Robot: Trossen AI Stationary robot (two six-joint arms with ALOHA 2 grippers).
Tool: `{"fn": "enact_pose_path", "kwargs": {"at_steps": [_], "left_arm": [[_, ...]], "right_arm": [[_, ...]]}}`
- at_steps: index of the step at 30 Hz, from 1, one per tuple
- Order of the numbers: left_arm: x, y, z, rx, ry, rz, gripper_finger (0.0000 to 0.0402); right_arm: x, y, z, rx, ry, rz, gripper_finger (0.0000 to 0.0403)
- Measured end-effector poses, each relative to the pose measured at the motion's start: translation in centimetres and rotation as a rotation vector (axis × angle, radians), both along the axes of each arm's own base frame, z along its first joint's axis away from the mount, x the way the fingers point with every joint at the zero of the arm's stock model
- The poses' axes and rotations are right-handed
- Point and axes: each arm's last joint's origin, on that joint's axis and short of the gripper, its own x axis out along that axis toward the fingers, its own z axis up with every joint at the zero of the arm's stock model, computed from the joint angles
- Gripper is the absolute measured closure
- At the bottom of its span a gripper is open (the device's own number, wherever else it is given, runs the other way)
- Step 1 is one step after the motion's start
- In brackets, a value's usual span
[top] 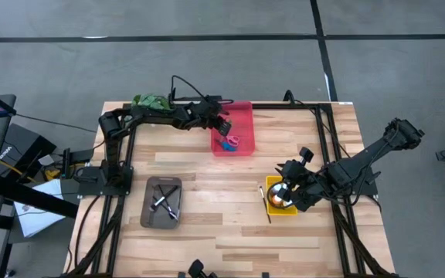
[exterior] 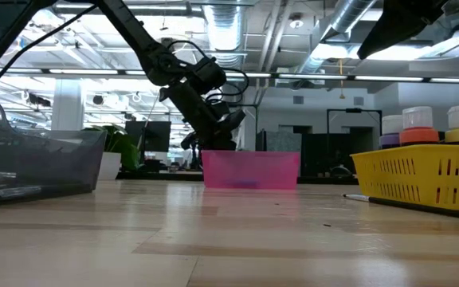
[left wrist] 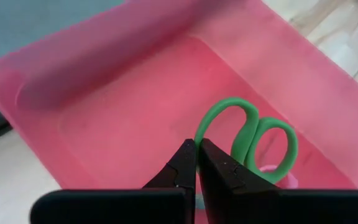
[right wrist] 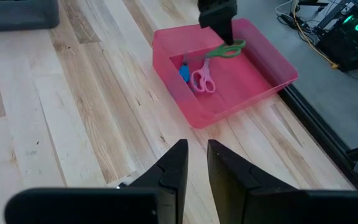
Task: Pick & Place Paint Supplies
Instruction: Put the green scissors into the pink bin, then put the black makeup brush into the black bin
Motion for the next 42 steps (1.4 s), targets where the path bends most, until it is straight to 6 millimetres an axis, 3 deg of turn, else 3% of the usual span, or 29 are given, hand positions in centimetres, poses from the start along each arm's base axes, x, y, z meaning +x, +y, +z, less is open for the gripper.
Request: {"fn": "enact_pose_path", "kwargs": {"at_steps": [14, 29, 42], "left_arm": [[0.03, -0.30, -0.18, -0.015, 0.004, -0.019, 0.0400], [0.23, -0.58, -0.13, -0.006, 0.000, -0.031, 0.0325], [0.46, -0.71, 0.04, 0.006, -0.020, -0.036, 0.0316]], "right_arm": [[0.00, 0.00, 0.00, 0.000, 0.000, 0.000, 0.0346], [0.00, 0.00, 0.00, 0.000, 0.000, 0.000, 0.0346], [0.00, 0.00, 0.00, -0.001, 0.001, 0.000, 0.0346]]}}
